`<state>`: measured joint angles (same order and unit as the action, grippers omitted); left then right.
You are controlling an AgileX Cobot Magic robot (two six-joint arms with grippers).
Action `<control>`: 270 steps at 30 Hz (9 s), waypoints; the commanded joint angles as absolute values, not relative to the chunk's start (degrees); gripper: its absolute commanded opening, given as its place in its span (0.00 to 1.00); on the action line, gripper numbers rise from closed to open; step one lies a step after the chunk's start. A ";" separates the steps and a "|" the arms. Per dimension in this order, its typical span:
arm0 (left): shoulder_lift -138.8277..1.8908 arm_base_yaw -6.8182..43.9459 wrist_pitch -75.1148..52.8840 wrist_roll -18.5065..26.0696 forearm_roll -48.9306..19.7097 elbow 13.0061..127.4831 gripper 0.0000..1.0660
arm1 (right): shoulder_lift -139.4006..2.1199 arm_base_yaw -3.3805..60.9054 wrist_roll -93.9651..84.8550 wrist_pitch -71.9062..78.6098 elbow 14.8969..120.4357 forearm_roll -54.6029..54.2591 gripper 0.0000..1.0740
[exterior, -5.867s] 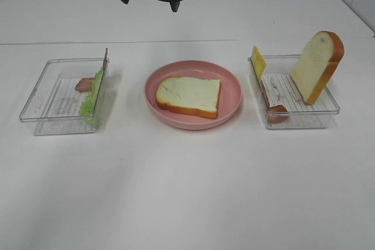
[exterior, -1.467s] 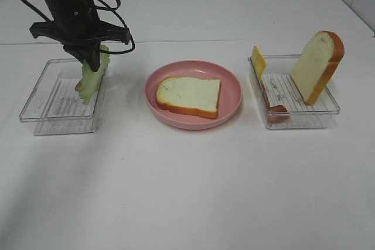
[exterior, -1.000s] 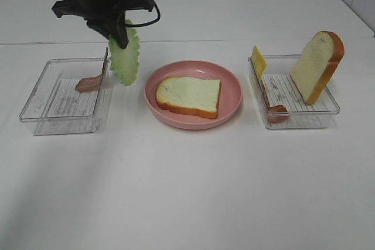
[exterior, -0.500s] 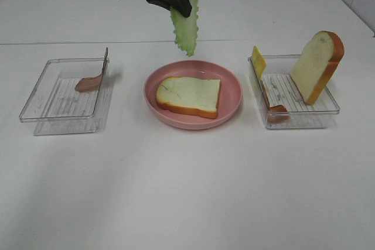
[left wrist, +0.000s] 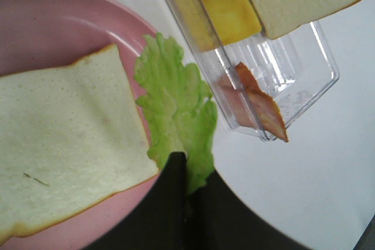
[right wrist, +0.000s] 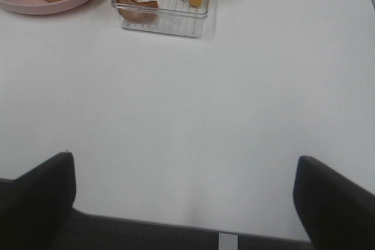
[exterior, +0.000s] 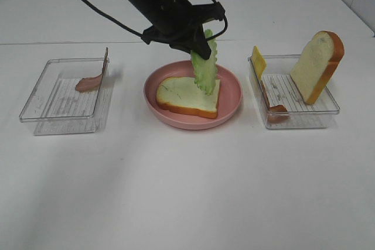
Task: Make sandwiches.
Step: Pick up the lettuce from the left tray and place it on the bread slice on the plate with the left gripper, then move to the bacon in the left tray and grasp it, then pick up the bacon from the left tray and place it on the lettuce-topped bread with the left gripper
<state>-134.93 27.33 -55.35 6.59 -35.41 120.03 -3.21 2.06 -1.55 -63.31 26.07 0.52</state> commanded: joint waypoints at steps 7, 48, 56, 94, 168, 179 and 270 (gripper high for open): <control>-140.32 25.73 -56.38 7.91 -37.30 120.26 0.00 | -3.04 2.06 -1.55 -63.08 26.01 0.34 0.92; -141.35 27.10 -59.93 2.92 -19.02 131.55 0.95 | -3.04 2.06 -1.55 -63.08 26.01 0.34 0.92; -141.12 27.04 -70.76 -2.69 -13.06 137.51 0.95 | -3.04 2.06 -1.55 -63.08 26.01 0.34 0.92; -122.27 18.22 -75.29 -11.92 3.32 125.76 0.95 | -3.04 2.06 -1.55 -63.08 26.01 0.34 0.92; -140.20 16.56 -58.84 -14.67 1.32 124.85 0.88 | -3.04 2.06 -1.55 -63.08 26.01 0.34 0.92; -140.26 16.56 -58.84 -16.67 1.95 124.85 0.49 | -3.04 2.06 -1.55 -63.08 26.01 0.34 0.92; -148.45 27.33 -67.04 -2.58 -24.52 141.92 0.00 | -3.04 2.06 -1.55 -63.08 26.01 0.34 0.92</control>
